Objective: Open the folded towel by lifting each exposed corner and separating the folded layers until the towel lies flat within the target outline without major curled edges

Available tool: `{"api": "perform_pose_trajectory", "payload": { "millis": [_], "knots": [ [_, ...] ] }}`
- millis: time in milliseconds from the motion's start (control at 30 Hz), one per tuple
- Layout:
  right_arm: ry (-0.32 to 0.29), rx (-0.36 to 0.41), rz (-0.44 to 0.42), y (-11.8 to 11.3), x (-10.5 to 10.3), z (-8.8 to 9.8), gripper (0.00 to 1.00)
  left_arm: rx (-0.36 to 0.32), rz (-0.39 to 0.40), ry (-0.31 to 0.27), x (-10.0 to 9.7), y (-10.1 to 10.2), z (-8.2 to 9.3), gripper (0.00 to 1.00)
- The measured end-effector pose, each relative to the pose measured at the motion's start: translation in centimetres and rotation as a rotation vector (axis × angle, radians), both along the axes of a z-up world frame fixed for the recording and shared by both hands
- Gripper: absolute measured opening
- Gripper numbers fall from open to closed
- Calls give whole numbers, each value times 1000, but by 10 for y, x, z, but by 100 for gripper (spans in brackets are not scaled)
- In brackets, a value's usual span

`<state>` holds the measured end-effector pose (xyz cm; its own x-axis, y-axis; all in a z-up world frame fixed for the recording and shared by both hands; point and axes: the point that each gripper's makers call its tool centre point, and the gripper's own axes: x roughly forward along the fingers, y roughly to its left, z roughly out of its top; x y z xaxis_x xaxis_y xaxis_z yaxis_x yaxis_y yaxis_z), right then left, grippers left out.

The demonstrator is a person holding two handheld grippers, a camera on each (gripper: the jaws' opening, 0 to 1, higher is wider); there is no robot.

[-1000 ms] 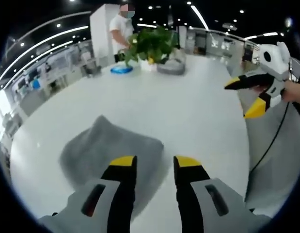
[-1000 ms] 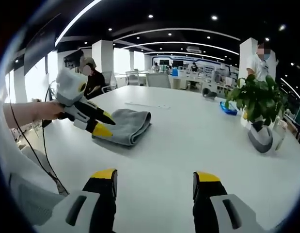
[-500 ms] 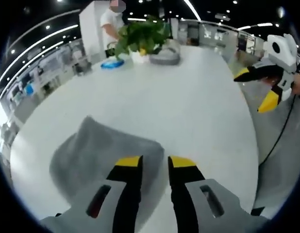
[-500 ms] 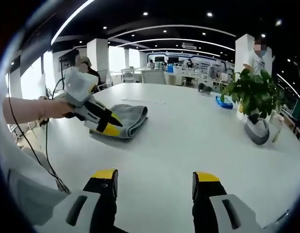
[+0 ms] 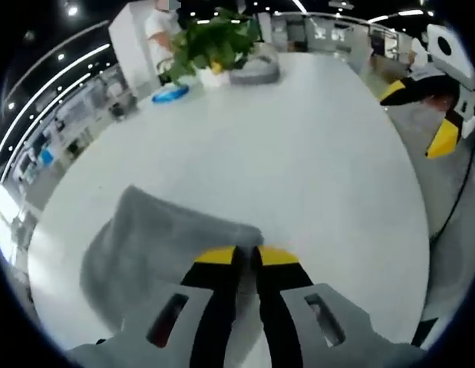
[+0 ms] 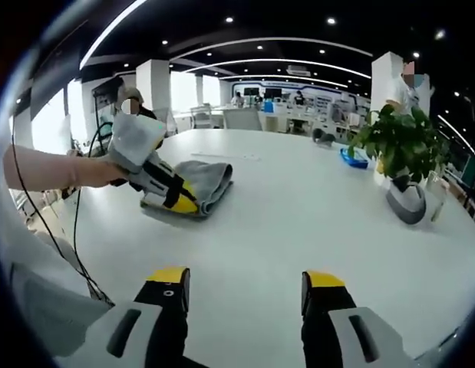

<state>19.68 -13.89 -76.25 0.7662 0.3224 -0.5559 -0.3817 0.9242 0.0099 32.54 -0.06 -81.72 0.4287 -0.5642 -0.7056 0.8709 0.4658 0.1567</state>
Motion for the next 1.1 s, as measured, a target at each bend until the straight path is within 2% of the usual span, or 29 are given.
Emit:
{"api": "perform_pose_trajectory", "payload": {
  "millis": [133,233,333,467,700,1100],
  "knots": [
    [1,11,-9,0,-2,-1,57,-3,5,0,-2,-1,2,6],
    [8,16,-6,4,-4,-3,57,-26,-5,-8,-7,-1,11,5],
    [16,15,2,6,-5,-7,57,-53,-8,27,-14,-3,15,5],
    [18,11,13,8,-4,-8,57,-67,-8,38,-22,-6,19,5],
    [21,8,18,9,-5,-9,56,-160,13,56,-31,-18,40,4],
    [18,8,39,14,-4,-9,54,-247,36,66,-40,-19,64,4]
  ]
}}
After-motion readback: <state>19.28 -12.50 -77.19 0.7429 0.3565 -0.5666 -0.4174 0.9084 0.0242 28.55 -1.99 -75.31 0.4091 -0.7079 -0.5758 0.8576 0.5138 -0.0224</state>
